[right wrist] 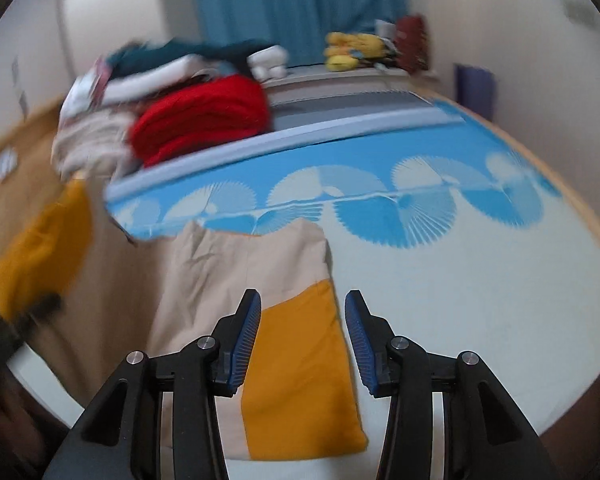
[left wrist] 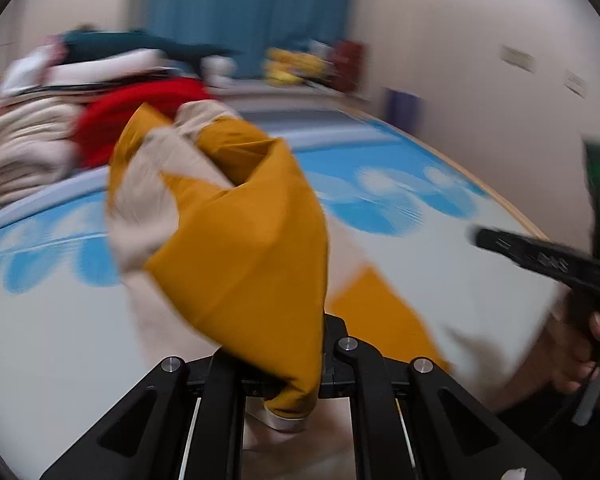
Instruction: Fold large clothes
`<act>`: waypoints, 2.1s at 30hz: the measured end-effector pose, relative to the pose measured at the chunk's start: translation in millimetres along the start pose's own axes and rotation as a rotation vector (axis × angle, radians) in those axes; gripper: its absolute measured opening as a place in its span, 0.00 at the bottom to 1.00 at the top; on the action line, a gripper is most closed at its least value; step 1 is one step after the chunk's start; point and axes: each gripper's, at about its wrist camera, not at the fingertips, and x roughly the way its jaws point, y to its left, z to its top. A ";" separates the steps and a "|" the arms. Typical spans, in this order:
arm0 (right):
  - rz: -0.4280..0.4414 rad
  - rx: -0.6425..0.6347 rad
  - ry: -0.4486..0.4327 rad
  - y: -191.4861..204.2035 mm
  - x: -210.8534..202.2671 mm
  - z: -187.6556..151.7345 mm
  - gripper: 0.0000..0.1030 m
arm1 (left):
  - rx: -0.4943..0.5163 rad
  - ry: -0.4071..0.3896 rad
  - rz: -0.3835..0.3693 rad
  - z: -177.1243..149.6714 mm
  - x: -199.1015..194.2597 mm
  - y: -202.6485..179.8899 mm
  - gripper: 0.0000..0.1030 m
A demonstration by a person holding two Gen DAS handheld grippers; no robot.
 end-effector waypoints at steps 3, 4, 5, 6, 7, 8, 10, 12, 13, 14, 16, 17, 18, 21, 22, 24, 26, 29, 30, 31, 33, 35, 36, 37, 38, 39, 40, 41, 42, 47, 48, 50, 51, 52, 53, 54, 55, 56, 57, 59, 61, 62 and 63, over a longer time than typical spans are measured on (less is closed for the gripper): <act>0.019 0.044 0.007 -17.5 -7.4 -5.5 0.53 | 0.056 0.199 -0.168 -11.3 57.8 -47.7 0.14; 0.053 0.057 0.019 -22.4 -7.8 -5.9 0.59 | 0.049 0.286 -0.223 -17.8 75.2 -55.3 0.22; 0.074 0.067 0.031 -26.7 -5.5 -2.7 0.62 | 0.036 0.341 -0.260 -21.9 83.8 -59.2 0.24; 0.102 0.085 0.053 -31.2 -3.0 -3.4 0.68 | 0.009 0.384 -0.302 -25.6 89.0 -58.7 0.24; 0.132 0.111 0.090 -35.1 3.4 -5.8 0.73 | -0.030 0.398 -0.343 -26.3 86.5 -53.0 0.26; 0.149 0.130 0.119 -34.0 10.9 -8.6 0.74 | -0.052 0.393 -0.365 -24.6 81.6 -47.1 0.33; 0.211 0.184 0.226 -37.2 34.2 -17.7 0.74 | -0.126 0.356 -0.385 -17.0 63.5 -23.1 0.51; 0.234 0.196 0.313 -32.7 57.6 -28.7 0.74 | -0.174 0.312 -0.365 -13.8 48.0 -1.8 0.52; 0.241 0.195 0.355 -27.7 67.3 -33.3 0.74 | -0.199 0.294 -0.331 -13.4 38.9 13.6 0.52; 0.251 0.195 0.393 -24.2 77.1 -38.3 0.74 | -0.224 0.283 -0.301 -13.8 33.1 24.3 0.52; 0.253 0.185 0.501 -11.3 100.0 -51.7 0.74 | -0.270 0.267 -0.234 -15.7 25.6 44.6 0.52; 0.237 0.171 0.535 -5.5 107.3 -61.5 0.74 | -0.280 0.267 -0.193 -17.8 24.5 52.0 0.52; 0.200 0.146 0.564 -0.3 114.0 -67.5 0.74 | -0.281 0.270 -0.140 -21.3 22.7 59.2 0.52; 0.113 0.102 0.612 11.0 126.5 -82.6 0.42 | -0.284 0.297 -0.002 -28.8 22.8 77.5 0.51; 0.122 0.110 0.599 11.3 123.9 -81.9 0.13 | -0.294 0.309 0.019 -31.0 24.0 80.7 0.51; 0.154 0.103 0.527 15.1 107.9 -72.8 0.09 | -0.321 0.318 0.035 -34.2 23.7 87.6 0.51; 0.200 0.066 0.416 19.9 80.8 -59.5 0.09 | -0.335 0.319 0.042 -39.3 20.6 91.2 0.51; 0.251 0.079 0.258 13.6 39.8 -45.7 0.08 | -0.331 0.335 0.038 -43.5 24.9 85.0 0.51; 0.219 0.094 0.261 7.9 40.6 -48.6 0.08 | -0.317 0.350 0.038 -45.9 27.8 81.7 0.51; 0.179 0.104 0.290 2.3 46.2 -54.3 0.09 | -0.301 0.369 0.040 -48.5 30.3 79.6 0.51; 0.064 0.109 0.436 -8.2 78.8 -76.5 0.09 | -0.260 0.440 0.052 -59.4 44.1 75.5 0.51; -0.024 0.093 0.531 -11.7 104.5 -94.5 0.09 | -0.237 0.522 0.058 -76.1 59.8 74.4 0.54; -0.053 0.064 0.546 -10.3 111.6 -98.3 0.09 | -0.233 0.553 0.058 -84.1 66.3 74.3 0.55; -0.080 0.022 0.551 -6.6 117.4 -101.9 0.09 | -0.232 0.574 0.057 -89.9 70.1 73.8 0.57; -0.087 0.005 0.556 -4.5 120.3 -103.8 0.09 | -0.235 0.599 0.053 -96.7 75.2 73.8 0.59; -0.095 -0.011 0.566 -2.5 124.4 -108.1 0.09 | -0.241 0.615 0.050 -98.9 77.6 73.7 0.60; -0.109 -0.025 0.578 -0.9 127.8 -111.8 0.09 | -0.244 0.611 0.045 -98.5 76.4 72.4 0.60; -0.117 -0.033 0.584 0.1 129.1 -110.3 0.09 | -0.232 0.606 0.042 -97.5 75.4 71.1 0.60; -0.129 -0.050 0.587 2.7 130.1 -110.7 0.09 | -0.219 0.603 0.042 -97.8 73.9 70.3 0.60; -0.149 -0.080 0.589 5.0 123.6 -109.7 0.10 | -0.203 0.551 0.017 -90.3 55.7 72.7 0.54; -0.152 -0.084 0.591 6.1 124.5 -109.5 0.10 | -0.209 0.531 0.017 -87.8 51.2 76.0 0.54; -0.162 -0.099 0.597 8.6 129.7 -109.5 0.10 | -0.243 0.503 -0.001 -82.3 46.5 81.4 0.54; -0.169 -0.108 0.602 9.8 132.0 -111.1 0.10 | -0.273 0.494 -0.012 -81.2 46.2 84.9 0.54; -0.174 -0.119 0.604 11.1 133.6 -112.8 0.10 | -0.290 0.495 -0.017 -80.3 49.8 87.9 0.54; -0.175 -0.125 0.603 11.4 133.4 -114.5 0.10 | -0.300 0.512 -0.015 -82.6 54.8 89.8 0.52; -0.175 -0.128 0.603 10.9 134.2 -115.6 0.10 | -0.290 0.542 -0.001 -86.0 61.6 88.6 0.53; -0.169 -0.116 0.604 8.5 134.6 -116.1 0.10 | -0.270 0.573 0.020 -91.9 68.3 86.8 0.55; -0.165 -0.107 0.605 8.5 132.5 -116.5 0.10 | -0.257 0.583 0.033 -94.5 70.9 86.7 0.58; -0.158 -0.098 0.608 6.6 132.1 -116.4 0.10 | -0.254 0.582 0.037 -94.5 71.0 84.9 0.59; -0.153 -0.095 0.608 5.4 129.6 -115.8 0.10 | -0.273 0.584 0.030 -94.2 70.7 86.0 0.60; -0.156 -0.089 0.601 4.0 128.1 -115.8 0.13 | -0.332 0.592 0.010 -95.9 70.0 91.5 0.60; -0.155 -0.083 0.597 2.7 126.4 -115.7 0.14 | -0.354 0.593 0.002 -96.6 69.9 94.0 0.60; -0.155 -0.079 0.591 1.1 124.8 -115.5 0.17 | -0.377 0.594 -0.009 -96.8 69.8 96.3 0.60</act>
